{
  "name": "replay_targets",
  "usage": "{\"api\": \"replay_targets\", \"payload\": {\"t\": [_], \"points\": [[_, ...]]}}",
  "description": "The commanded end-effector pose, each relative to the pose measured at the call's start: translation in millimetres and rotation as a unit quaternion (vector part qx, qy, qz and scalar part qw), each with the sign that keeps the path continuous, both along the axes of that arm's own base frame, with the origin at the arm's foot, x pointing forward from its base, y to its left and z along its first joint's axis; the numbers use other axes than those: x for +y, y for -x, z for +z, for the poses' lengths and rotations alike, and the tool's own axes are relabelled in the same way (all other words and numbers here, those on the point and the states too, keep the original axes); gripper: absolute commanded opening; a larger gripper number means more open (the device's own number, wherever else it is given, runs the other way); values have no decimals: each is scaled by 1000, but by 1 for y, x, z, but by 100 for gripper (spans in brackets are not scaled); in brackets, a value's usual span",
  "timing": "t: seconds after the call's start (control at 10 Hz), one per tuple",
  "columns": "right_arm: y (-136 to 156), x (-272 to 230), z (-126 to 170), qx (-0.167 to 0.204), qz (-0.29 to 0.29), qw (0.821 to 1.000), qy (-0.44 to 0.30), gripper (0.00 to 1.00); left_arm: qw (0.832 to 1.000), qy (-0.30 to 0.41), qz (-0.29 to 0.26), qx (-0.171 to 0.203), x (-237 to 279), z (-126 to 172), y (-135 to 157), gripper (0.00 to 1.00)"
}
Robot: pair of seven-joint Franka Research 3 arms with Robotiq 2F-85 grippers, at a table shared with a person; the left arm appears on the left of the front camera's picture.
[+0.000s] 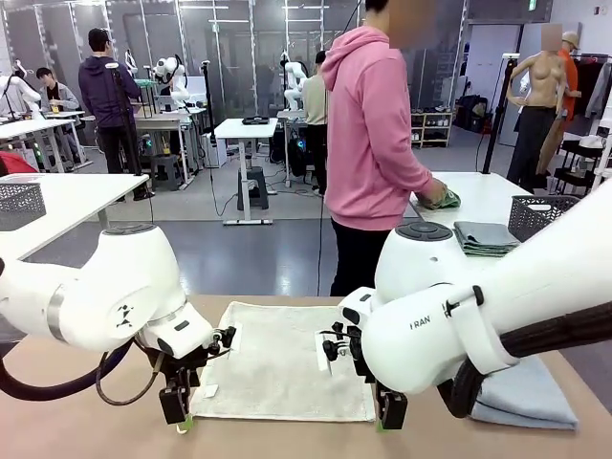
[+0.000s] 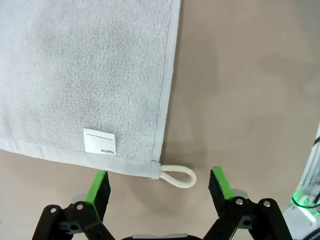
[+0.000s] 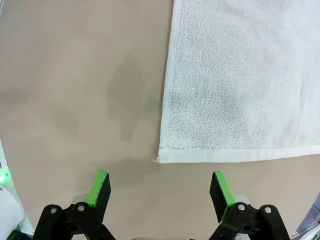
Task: Fold the towels and place them in the basket.
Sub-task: When a person lays out a Towel with hook on the table, fold it in half twice.
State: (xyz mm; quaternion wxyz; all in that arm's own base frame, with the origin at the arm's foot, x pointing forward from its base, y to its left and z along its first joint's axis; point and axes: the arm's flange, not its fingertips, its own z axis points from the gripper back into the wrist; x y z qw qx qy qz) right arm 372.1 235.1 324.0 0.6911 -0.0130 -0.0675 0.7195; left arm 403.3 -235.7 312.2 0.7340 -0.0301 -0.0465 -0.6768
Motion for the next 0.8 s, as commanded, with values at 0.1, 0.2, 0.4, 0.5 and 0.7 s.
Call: {"api": "replay_targets", "payload": {"t": [0.1,0.2,0.4,0.5,0.7], "points": [[-15,2,-8,2,10,1000,9,100,1000,-8,-18,2,3,-10,-13,100],[-17,2,-9,3,9,1000,11,100,1000,-15,-20,5,2,-14,-13,100],[-19,4,-12,12,11,1000,9,100,1000,-16,-24,11,0,-19,-14,100],[-20,4,-15,15,10,1000,9,100,999,-16,-25,12,0,-20,-15,100],[-22,4,-21,20,6,1000,10,100,999,-15,-27,12,-1,-21,-17,100]]}}
